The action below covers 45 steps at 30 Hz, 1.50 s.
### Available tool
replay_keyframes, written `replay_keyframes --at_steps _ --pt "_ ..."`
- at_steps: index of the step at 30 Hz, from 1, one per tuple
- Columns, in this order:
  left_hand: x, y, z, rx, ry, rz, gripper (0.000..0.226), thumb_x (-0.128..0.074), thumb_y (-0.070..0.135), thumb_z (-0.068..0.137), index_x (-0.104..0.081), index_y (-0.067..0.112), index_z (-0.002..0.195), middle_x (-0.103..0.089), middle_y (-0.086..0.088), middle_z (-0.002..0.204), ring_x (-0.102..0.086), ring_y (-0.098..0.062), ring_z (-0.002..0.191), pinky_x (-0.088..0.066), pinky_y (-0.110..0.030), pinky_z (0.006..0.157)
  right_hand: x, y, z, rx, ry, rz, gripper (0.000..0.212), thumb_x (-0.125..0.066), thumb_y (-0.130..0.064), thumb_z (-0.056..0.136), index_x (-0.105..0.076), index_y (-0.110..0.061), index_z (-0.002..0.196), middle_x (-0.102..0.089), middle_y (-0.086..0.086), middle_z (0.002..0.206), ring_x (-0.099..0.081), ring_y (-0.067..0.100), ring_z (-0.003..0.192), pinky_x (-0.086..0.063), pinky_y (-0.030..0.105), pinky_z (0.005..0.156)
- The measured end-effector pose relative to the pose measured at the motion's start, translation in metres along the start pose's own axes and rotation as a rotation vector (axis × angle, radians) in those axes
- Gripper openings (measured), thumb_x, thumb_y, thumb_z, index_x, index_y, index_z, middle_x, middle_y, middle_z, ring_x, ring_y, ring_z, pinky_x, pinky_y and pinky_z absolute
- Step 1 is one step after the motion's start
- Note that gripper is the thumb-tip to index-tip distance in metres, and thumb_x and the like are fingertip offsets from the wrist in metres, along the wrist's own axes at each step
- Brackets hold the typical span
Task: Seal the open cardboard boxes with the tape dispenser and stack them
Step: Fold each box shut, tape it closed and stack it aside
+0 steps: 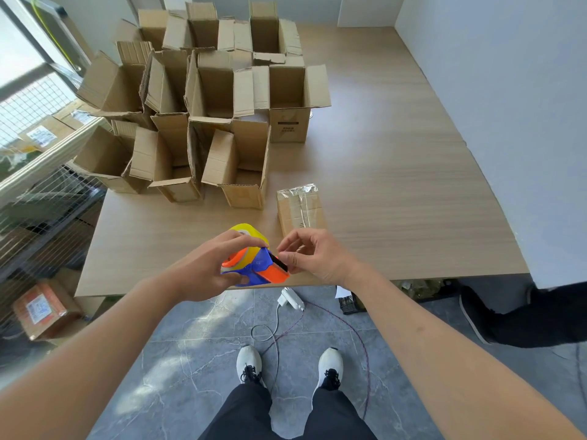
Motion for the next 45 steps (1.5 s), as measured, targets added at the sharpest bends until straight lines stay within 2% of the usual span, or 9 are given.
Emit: replay_keyframes --at_steps 5,8,12,15,19,24,30,36,45 --pt "-0.002 0.008 0.000 0.007 -0.047 -0.022 0.075 -0.078 0.008 0.083 -0.050 0.047 0.141 -0.049 0.022 0.134 -0.051 -0.003 0.122 -0.039 -0.018 0.101 0.001 0.004 -0.005 0.013 0.066 -0.017 0.018 -0.074 -0.014 0.094 -0.068 -0.007 0.110 -0.068 0.015 0.087 -0.070 0.024 0.073 -0.063 0.047 0.077" --pt "-0.005 0.012 0.001 0.027 -0.072 -0.041 0.074 -0.077 0.011 0.087 -0.049 0.044 0.146 -0.052 0.013 0.133 -0.052 -0.007 0.122 -0.042 -0.029 0.104 0.001 0.008 -0.008 0.040 0.109 -0.124 0.009 -0.078 -0.015 0.091 -0.075 -0.009 0.096 -0.073 0.015 0.081 -0.067 0.019 0.069 -0.063 0.044 0.075" --pt "-0.010 0.016 0.001 0.011 -0.092 -0.019 0.070 -0.069 0.030 0.095 -0.036 0.054 0.152 -0.053 0.010 0.124 -0.052 -0.010 0.115 -0.042 -0.034 0.103 0.002 0.015 -0.009 0.071 0.230 -0.169 0.011 -0.081 -0.021 0.088 -0.075 -0.025 0.079 -0.071 -0.005 0.077 -0.059 0.007 0.065 -0.054 0.027 0.064" --pt "-0.016 0.017 0.002 -0.012 -0.104 0.050 0.060 -0.051 0.048 0.100 -0.026 0.061 0.152 -0.050 0.009 0.115 -0.051 -0.012 0.107 -0.044 -0.038 0.098 0.003 0.023 -0.008 0.030 0.298 -0.166 0.009 -0.080 -0.021 0.088 -0.076 -0.022 0.080 -0.067 -0.017 0.072 -0.053 -0.002 0.061 -0.044 0.016 0.063" --pt "-0.025 0.014 0.003 0.004 -0.119 0.086 0.056 -0.041 0.053 0.101 -0.020 0.064 0.152 -0.047 0.008 0.107 -0.049 -0.013 0.099 -0.045 -0.041 0.091 0.006 0.031 -0.008 -0.015 0.309 -0.128 0.006 -0.078 -0.012 0.088 -0.077 -0.007 0.084 -0.072 -0.005 0.071 -0.058 -0.003 0.061 -0.046 0.016 0.064" --pt "-0.018 0.012 0.013 0.053 -0.153 0.102 0.054 -0.038 0.051 0.105 -0.014 0.070 0.149 -0.045 0.005 0.099 -0.047 -0.010 0.090 -0.042 -0.033 0.085 0.010 0.039 -0.008 -0.043 0.464 -0.158 0.010 -0.082 -0.019 0.084 -0.079 -0.022 0.076 -0.073 -0.009 0.071 -0.064 0.006 0.066 -0.051 0.021 0.065" --pt "0.014 -0.017 -0.001 0.176 -0.171 0.144 0.055 -0.041 0.041 0.109 -0.017 0.074 0.145 -0.051 0.002 0.105 -0.052 -0.012 0.095 -0.042 -0.038 0.093 0.074 0.047 -0.018 -0.121 0.681 -0.168 0.011 -0.083 -0.023 0.084 -0.078 -0.025 0.074 -0.074 -0.014 0.070 -0.057 -0.006 0.056 -0.041 0.009 0.055" --pt "0.003 -0.026 0.001 0.255 -0.182 0.094 0.053 -0.041 0.041 0.109 -0.019 0.078 0.142 -0.053 0.003 0.105 -0.053 -0.010 0.095 -0.041 -0.029 0.086 0.081 0.057 -0.014 -0.166 0.675 -0.220 0.009 -0.083 -0.024 0.084 -0.078 -0.025 0.077 -0.074 -0.013 0.071 -0.061 -0.006 0.062 -0.044 0.014 0.065" --pt "-0.019 -0.042 0.015 0.357 -0.208 0.126 0.053 -0.038 0.045 0.109 -0.015 0.083 0.137 -0.053 0.003 0.109 -0.052 -0.015 0.102 -0.042 -0.038 0.095 0.083 0.075 0.000 -0.222 0.641 -0.254 0.011 -0.082 -0.025 0.084 -0.077 -0.028 0.076 -0.074 -0.017 0.072 -0.068 0.000 0.074 -0.051 0.019 0.073"
Point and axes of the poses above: each hand's wrist, its own z-axis towards the middle knuckle, its own x-axis out of the back of the hand, y = z × x, the point moved 2 cm from there along z, towards the middle knuckle
